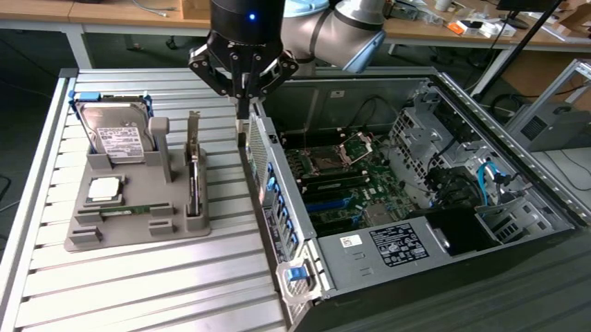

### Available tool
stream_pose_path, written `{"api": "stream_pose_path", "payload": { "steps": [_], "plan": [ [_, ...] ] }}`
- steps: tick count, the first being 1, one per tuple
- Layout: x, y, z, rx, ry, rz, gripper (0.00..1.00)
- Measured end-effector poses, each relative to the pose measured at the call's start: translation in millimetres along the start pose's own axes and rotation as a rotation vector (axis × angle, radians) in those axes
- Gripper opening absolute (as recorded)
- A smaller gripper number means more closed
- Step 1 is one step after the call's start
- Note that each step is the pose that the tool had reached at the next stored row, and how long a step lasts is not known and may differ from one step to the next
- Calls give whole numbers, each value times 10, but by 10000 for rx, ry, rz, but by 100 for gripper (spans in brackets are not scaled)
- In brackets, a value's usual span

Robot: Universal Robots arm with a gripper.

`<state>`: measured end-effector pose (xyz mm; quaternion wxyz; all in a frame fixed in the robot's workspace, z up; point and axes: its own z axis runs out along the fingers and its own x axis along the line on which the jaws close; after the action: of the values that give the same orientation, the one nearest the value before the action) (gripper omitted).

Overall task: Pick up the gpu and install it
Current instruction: 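Reach for the gpu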

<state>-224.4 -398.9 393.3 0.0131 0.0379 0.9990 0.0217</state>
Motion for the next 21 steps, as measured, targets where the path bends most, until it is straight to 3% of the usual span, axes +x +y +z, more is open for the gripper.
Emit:
{"api": "stream_pose_path", "payload": {
  "steps": [21],
  "plan": [
    [88, -7, -3, 0, 0, -1, 11]
  ]
}}
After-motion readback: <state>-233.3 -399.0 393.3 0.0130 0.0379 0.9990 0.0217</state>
